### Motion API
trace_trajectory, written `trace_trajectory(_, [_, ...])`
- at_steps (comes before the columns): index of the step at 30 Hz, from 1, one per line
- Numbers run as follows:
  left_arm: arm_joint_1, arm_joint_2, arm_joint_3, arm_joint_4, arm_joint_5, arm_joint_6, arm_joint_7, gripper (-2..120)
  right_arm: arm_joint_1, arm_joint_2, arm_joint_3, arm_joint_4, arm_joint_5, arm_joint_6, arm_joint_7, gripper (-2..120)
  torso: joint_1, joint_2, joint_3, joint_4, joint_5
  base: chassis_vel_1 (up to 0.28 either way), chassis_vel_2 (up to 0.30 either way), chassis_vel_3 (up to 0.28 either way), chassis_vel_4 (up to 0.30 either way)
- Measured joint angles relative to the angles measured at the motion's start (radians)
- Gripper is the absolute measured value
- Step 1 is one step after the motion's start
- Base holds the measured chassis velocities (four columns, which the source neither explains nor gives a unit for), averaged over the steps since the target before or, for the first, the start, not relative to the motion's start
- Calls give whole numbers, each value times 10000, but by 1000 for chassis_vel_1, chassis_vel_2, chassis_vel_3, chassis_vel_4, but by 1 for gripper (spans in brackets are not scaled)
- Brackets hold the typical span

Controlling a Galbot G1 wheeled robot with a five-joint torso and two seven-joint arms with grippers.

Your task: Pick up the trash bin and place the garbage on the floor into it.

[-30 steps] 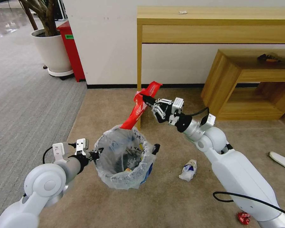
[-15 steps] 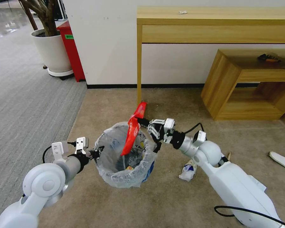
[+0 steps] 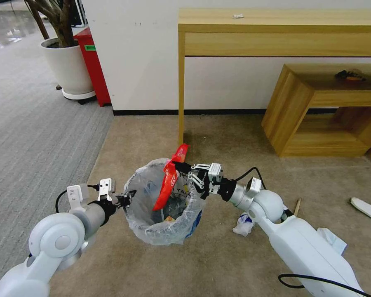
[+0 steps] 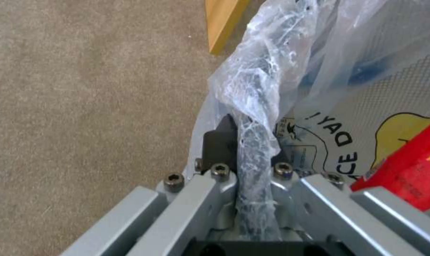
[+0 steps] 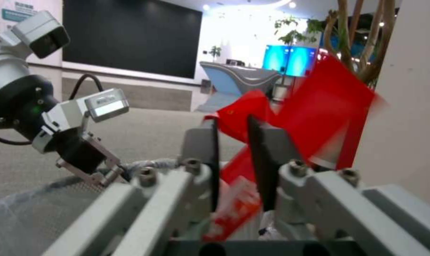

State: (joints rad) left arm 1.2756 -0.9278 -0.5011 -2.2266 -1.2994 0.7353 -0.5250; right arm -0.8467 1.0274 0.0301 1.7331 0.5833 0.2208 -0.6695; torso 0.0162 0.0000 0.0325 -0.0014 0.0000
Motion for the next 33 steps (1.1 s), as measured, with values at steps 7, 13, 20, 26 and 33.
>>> trace_trajectory(7, [16, -5, -23, -4, -1, 0, -28, 0, -39, -32, 254, 80, 157, -151, -373, 48, 0, 0, 0, 1, 0, 0, 0, 0, 0])
trace_trajectory(13, [53, 23, -87, 8, 3, 0, -152, 0, -192, -176, 600, 233, 307, -168, -398, 68, 0, 0, 0, 0, 0, 0, 0, 0, 0])
trace_trajectory(20, [141, 62, -261, -70, -5, 0, -361, 0, -721, -425, 1207, 627, 645, -36, -152, 99, 0, 0, -1, 0, 0, 0, 0, 0, 0])
trace_trajectory(26, [236, 114, -397, -88, -3, 0, -726, 0, -1094, -573, 1520, 1155, 1099, -222, 1604, 100, 0, 0, 0, 1, -1, 0, 0, 0, 0])
trace_trajectory(33, [378, 317, -795, -205, -122, 1, -1494, 0, -1737, -588, 2463, 1722, 749, -773, 4734, 100, 0, 0, 0, 0, 0, 0, 0, 0, 0])
